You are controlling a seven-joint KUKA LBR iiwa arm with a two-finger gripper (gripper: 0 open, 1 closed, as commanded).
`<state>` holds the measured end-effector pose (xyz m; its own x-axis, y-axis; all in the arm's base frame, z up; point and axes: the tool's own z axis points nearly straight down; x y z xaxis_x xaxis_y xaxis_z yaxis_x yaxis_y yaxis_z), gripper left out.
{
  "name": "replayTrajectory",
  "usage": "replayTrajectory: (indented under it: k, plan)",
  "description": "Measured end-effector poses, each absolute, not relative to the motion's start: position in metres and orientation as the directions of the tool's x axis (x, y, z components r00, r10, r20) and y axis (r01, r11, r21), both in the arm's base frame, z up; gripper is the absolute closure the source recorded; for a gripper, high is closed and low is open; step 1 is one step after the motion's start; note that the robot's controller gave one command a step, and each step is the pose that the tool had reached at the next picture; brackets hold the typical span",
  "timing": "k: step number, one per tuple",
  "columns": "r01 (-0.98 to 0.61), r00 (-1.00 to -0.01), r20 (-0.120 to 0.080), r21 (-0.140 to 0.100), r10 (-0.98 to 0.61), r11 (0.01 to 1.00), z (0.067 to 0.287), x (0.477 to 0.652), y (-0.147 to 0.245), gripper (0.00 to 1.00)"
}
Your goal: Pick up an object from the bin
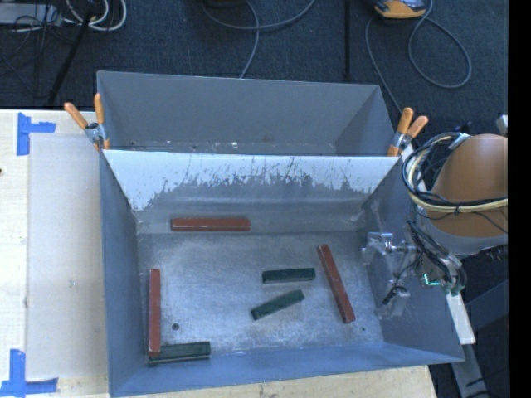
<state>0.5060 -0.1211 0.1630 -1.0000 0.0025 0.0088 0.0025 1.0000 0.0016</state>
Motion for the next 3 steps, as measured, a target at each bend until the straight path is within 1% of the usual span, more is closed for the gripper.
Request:
replayTrajectory:
  k: [1,2,3]
  plan:
    - [-0.208,-0.978,0.002,0.004,-0.208,0.978,0.07,0.532,-0.028,0.0]
    - [-0.296,-0.955,-0.004,0.003,-0.296,0.955,0.072,0.535,0.054,0.0]
    - [-0.293,-0.956,-0.008,0.0,-0.293,0.956,0.074,0.537,0.051,1.0]
